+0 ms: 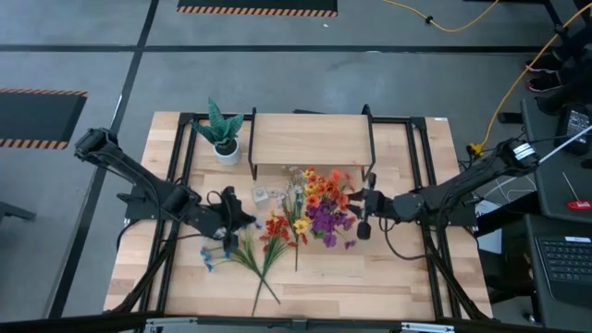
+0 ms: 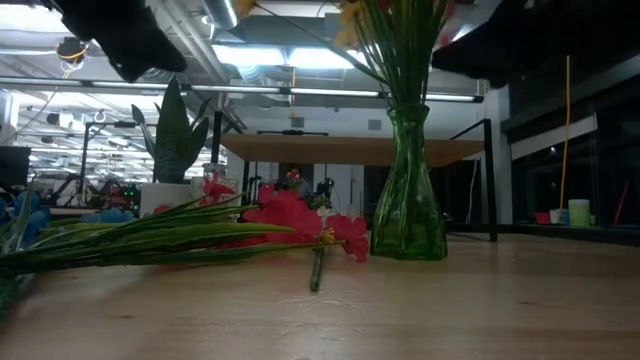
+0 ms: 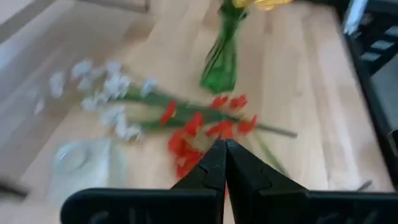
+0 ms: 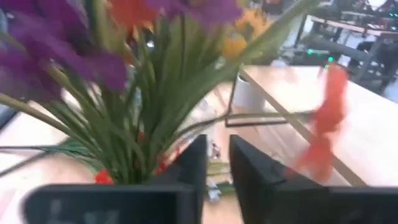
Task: Pick and place flowers into a vace then onto a shelf
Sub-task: Put the purple flowers into the green vase, then put the red flowers into the transparent vase
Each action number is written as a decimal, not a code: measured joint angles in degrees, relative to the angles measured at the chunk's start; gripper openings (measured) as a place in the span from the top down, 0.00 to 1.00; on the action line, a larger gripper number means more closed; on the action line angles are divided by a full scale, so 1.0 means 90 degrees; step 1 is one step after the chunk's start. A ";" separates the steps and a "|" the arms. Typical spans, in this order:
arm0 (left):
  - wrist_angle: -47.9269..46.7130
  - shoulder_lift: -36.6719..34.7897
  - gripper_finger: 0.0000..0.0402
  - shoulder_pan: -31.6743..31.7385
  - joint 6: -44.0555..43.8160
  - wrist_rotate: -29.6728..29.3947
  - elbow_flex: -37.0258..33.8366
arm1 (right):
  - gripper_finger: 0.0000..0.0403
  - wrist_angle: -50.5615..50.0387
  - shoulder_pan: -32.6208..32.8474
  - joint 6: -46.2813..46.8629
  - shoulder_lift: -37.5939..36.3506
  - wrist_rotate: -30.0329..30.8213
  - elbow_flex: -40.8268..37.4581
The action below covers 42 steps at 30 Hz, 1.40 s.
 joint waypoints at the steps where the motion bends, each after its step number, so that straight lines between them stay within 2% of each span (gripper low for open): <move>1: -0.0405 0.0062 0.99 0.0000 -0.0221 0.0007 0.0201 | 0.86 0.0011 0.0053 -0.0016 -0.0056 0.0002 0.0000; 4: -0.1474 0.0368 0.99 -0.0053 -0.0733 0.0237 0.0796 | 0.97 -0.0047 0.0198 -0.0150 -0.0189 0.0005 0.0000; 14: -0.3051 0.2367 1.00 -0.0335 -0.2255 0.1099 0.2658 | 0.99 -0.0049 0.0177 -0.1110 -0.0388 0.0024 0.0000; 20: -0.3580 0.3272 0.99 -0.0332 -0.3571 0.1557 0.3461 | 0.98 -0.0224 0.0172 -0.1147 -0.0390 0.0020 0.0000; 24: -0.3542 0.3567 0.99 -0.0288 -0.4004 0.2162 0.3662 | 0.99 -0.0598 0.0170 -0.0939 -0.0390 0.0003 0.0000; 27: -0.3525 0.3721 0.99 -0.0287 -0.4293 0.2277 0.3673 | 0.98 -0.0709 0.0172 -0.0709 -0.0388 0.0004 0.0000; 37: -0.3494 0.4094 0.99 -0.0287 -0.4097 0.1642 0.3669 | 0.99 -0.0705 0.0172 -0.0670 -0.0388 0.0002 0.0000; 42: -0.3436 0.4224 0.97 -0.0287 -0.4216 0.1593 0.3669 | 0.98 -0.0705 0.0172 -0.0665 -0.0388 0.0004 0.0000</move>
